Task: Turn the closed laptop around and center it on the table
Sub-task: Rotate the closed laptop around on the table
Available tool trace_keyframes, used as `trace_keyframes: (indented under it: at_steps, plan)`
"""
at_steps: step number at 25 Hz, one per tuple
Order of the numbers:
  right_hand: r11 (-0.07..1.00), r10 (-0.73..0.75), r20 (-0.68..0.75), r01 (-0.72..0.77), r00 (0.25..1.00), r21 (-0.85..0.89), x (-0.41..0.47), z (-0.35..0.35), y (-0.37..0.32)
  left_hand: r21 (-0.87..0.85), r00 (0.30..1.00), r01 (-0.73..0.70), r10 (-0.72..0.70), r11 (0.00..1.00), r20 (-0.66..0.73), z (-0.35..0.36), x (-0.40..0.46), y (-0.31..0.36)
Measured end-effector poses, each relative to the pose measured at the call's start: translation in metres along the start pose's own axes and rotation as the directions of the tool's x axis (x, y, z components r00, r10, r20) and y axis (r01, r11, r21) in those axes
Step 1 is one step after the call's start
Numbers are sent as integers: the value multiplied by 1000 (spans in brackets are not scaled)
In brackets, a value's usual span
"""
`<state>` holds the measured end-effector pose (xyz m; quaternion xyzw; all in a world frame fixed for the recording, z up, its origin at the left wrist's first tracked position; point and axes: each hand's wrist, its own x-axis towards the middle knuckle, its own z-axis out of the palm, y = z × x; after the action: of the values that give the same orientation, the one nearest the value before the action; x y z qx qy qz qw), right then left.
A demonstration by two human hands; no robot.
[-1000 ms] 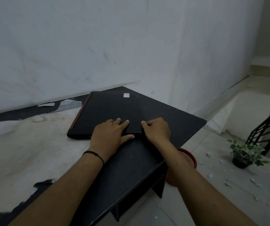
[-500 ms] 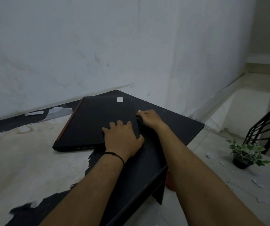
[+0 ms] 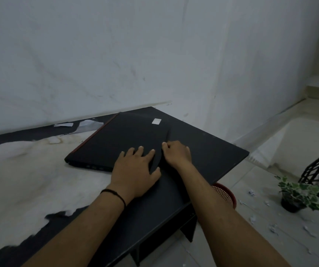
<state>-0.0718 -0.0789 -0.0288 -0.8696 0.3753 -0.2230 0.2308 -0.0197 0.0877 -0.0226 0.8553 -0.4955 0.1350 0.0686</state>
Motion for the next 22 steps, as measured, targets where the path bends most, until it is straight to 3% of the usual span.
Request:
trace_keyframes:
  at_steps: [4, 7, 13, 17, 22]
  plan:
    - [988, 39, -33, -34, 999, 150, -10, 5, -6, -20, 1000, -9, 9, 1000, 10, -14, -16, -13]
    - [953, 111, -47, -93, 993, 290, 6, 3, -8, -82, 995, 103, -102, 991, 16, -24, -1, -1]
    - [988, 105, -2, -104, 994, 112, 85, 12, 5, -91, 939, 288, -263, 953, 221, -9, 82, 6]
    - [994, 105, 46, -106, 993, 16, 145, 18, 16, -73, 934, 294, -271, 953, 234, 4, 123, 7]
    - [990, 104, 63, -109, 993, 88, 176, 16, 20, -2, 924, 315, -307, 949, 226, 6, 145, 18]
